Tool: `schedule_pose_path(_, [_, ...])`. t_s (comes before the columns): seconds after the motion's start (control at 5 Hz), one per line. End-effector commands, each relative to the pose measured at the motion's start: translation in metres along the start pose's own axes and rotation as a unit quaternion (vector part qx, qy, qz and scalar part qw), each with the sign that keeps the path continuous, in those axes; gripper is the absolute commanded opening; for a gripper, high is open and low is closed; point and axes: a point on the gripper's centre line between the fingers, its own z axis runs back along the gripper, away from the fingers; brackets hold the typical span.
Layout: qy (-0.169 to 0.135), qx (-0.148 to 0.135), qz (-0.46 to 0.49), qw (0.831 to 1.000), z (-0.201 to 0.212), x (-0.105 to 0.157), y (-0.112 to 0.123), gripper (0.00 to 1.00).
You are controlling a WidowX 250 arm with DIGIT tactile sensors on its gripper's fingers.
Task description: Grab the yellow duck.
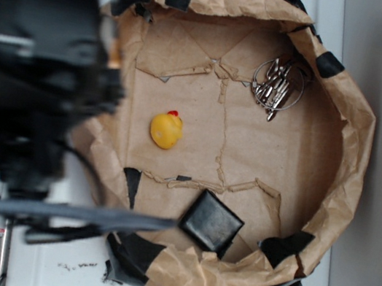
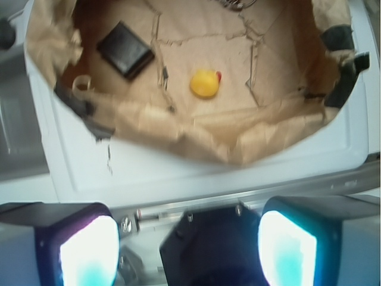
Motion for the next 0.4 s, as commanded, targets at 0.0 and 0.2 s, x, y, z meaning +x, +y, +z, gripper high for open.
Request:
schedule_pose_path(0.0, [-0.061, 0.056, 0.001, 0.997, -0.050, 0.071, 0.024, 1.00])
schedule_pose_path(0.2, [-0.037, 0.064, -0.011, 0.997, -0.092, 0.079, 0.032, 1.00])
